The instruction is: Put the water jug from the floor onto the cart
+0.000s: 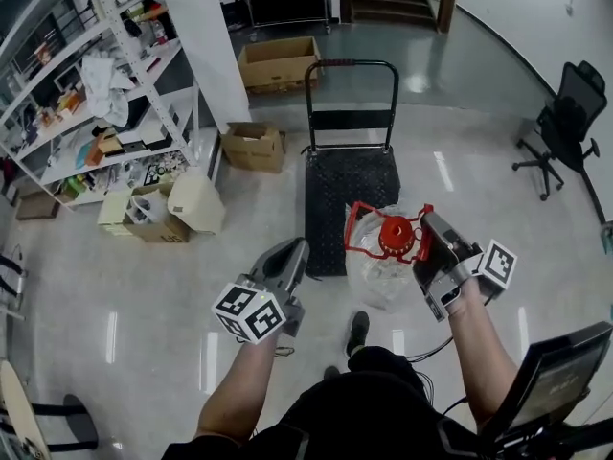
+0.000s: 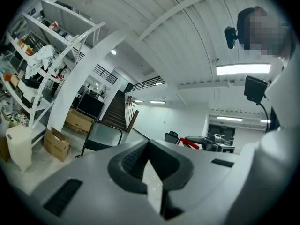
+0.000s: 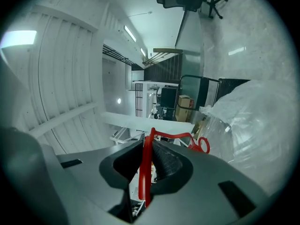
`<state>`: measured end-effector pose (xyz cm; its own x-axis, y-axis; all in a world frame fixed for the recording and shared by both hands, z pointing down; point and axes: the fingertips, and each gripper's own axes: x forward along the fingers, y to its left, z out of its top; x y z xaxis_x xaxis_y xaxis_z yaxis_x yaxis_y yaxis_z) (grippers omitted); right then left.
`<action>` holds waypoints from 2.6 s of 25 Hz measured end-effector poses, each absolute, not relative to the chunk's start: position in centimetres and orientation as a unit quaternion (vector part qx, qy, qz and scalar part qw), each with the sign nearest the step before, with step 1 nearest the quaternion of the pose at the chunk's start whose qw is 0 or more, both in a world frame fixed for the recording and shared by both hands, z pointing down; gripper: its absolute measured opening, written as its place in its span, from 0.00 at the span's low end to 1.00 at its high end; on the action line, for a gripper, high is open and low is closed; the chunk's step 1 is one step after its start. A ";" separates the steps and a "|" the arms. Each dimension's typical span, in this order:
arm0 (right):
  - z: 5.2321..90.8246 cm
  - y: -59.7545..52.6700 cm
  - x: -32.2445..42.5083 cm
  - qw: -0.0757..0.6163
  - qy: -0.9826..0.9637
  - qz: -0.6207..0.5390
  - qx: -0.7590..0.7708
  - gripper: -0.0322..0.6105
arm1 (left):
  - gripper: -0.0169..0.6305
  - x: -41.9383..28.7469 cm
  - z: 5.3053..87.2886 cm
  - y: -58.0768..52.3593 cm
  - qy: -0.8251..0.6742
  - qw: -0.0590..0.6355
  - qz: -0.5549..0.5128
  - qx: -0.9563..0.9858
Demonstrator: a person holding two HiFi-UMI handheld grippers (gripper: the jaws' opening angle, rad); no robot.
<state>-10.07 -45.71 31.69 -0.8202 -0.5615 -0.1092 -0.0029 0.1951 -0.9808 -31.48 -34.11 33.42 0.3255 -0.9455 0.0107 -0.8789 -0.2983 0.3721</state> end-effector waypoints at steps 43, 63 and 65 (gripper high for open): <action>53.6 -98.1 -34.8 0.097 0.709 -0.657 -0.238 0.14 | 0.02 -46.9 46.5 -82.5 -0.565 0.272 -0.021 0.778; 66.8 -103.2 -33.5 0.122 0.684 -0.672 -0.255 0.14 | 0.02 -47.5 53.8 -81.3 -0.594 0.337 0.010 0.730; 67.0 -103.6 -32.6 0.132 0.685 -0.669 -0.257 0.14 | 0.02 -47.2 54.2 -81.5 -0.589 0.337 0.014 0.734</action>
